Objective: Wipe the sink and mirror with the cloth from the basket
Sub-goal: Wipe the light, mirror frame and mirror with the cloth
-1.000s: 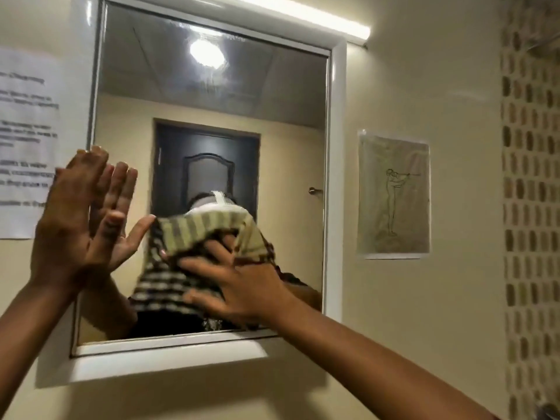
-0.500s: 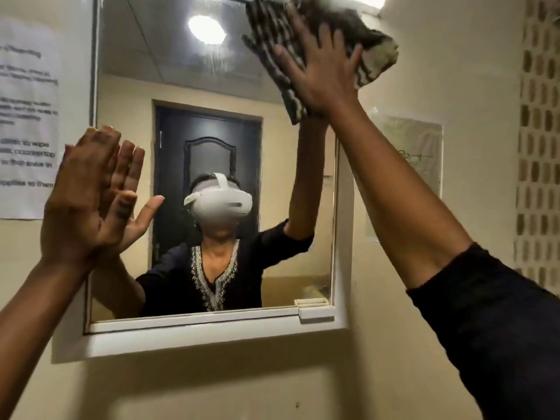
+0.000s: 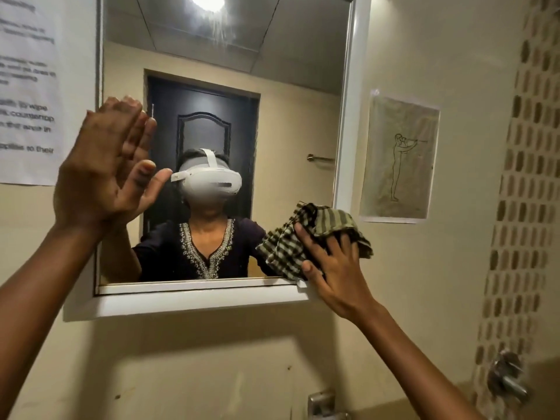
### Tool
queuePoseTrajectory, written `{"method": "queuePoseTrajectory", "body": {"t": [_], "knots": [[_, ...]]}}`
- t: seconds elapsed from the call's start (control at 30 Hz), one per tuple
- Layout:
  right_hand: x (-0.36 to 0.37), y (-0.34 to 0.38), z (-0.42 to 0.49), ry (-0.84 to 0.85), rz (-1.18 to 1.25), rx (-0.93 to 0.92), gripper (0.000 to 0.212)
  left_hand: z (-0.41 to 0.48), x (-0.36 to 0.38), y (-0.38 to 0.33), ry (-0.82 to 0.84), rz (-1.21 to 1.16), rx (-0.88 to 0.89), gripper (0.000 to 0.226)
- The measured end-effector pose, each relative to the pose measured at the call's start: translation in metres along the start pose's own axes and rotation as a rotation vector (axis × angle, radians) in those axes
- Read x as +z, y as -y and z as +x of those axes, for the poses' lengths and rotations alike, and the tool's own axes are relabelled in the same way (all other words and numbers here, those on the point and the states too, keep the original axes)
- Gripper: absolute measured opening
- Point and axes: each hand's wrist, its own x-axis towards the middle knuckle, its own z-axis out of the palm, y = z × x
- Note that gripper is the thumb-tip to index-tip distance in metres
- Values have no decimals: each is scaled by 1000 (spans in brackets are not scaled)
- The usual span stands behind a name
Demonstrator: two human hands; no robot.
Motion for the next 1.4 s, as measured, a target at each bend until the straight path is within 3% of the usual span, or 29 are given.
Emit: {"method": "queuePoseTrajectory", "body": {"t": [0.03,0.1,0.13,0.17,0.2,0.23,0.27,0.3,0.33,0.37,0.4,0.43,0.47,0.5,0.53,0.6,0.63,0.67,0.73,0.8,1.03,1.27,1.33,1.4], "knots": [[2,3,2,-15,-1,-2,50,-1,-7,-4,56,5,-19,96],[3,13,6,-49,-46,-47,49,0,-16,-10,11,-12,-28,102],[2,18,8,-49,-85,-84,49,-1,-8,-9,-4,-38,7,89],[1,26,10,-41,-131,-126,50,1,-20,-14,58,-46,-60,120],[-1,34,13,-28,-169,-171,50,1,-10,-9,64,-41,34,145],[-1,44,17,-14,-196,-212,50,4,-27,-17,157,8,-37,126],[0,58,21,-4,-208,-251,49,3,-16,-13,124,-12,-7,108],[4,73,25,9,-201,-298,46,5,-25,-10,227,-35,-24,127],[10,91,30,18,-180,-364,42,7,-7,-4,216,-61,48,117],[18,111,34,35,-159,-444,39,6,-10,5,369,-56,-24,107],[27,133,37,68,-157,-523,37,8,-4,11,323,-99,37,101],[34,156,40,122,-190,-594,38,10,-6,16,455,-115,7,98],[42,175,42,172,-245,-658,39,13,0,15,409,-139,-2,100],[45,192,43,214,-276,-695,39,7,-3,22,497,-162,-54,115],[48,203,44,228,-279,-704,39,6,-3,18,442,-184,-24,132],[51,212,43,197,-294,-702,36,2,-11,10,320,-200,-32,142],[53,209,44,167,-282,-715,36,-5,-31,5,264,-171,-10,114],[57,203,44,120,-240,-755,37,-5,-41,-9,76,-161,-50,89],[69,180,40,45,-175,-866,41,-10,-69,-29,-122,-279,25,79],[70,149,31,-11,-167,-898,42,-18,-106,-48,-144,-402,72,73],[35,38,-6,-75,-286,-864,27,-21,-129,-61,-115,-420,0,66],[9,-1,-31,-112,-372,-855,26,-20,-127,-60,-136,-420,26,64],[6,-21,-36,-144,-296,-721,30,-21,-128,-62,-136,-415,29,64],[5,-37,-34,-114,-146,-406,47,-21,-127,-64,-140,-408,25,64]]}}
